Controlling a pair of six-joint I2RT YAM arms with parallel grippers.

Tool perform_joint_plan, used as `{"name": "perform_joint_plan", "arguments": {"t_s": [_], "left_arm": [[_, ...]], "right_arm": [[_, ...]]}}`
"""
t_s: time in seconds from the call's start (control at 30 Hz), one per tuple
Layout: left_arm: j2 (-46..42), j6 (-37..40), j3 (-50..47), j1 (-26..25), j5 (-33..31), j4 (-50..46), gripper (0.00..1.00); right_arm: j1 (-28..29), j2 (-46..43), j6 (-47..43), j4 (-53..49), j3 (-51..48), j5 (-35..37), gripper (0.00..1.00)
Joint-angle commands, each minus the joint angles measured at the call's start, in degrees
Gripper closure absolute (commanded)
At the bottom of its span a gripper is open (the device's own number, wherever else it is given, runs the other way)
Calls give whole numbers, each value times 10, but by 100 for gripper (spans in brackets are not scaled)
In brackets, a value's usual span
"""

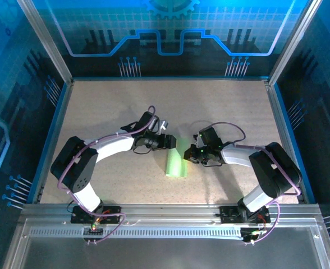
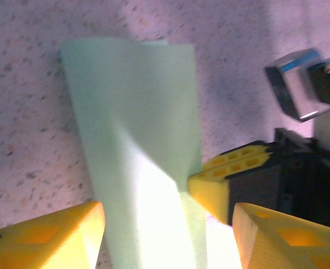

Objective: Fold a paper plane with a square sheet of paper (fold left side to right side)

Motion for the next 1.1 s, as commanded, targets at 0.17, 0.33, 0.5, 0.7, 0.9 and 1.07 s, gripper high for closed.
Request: {"name": "perform_joint_plan", "arguments": {"t_s": [0.17,0.33,0.5,0.7,0.9,1.07], "left_arm": [[46,26,6,-21,-18,-37,36],[78,35,29,-34,-30,-57,36],[99,34,47,-39,-42,-76,46],[121,29,58,-51,-50,-83,56],[145,23,80,-62,-70,-107,63],[161,23,93,-68,-87,-127,64]], "right_arm": [[8,9,-18,-32,24,13,94],[8,11,-22,-38,28,13,94],[9,16,-22,-38,30,10,93],[8,8,-27,-52,34,12,86],[-1,-36,-46,-117,37,42,75],[-20,-88,-66,-178,34,76,69]]}}
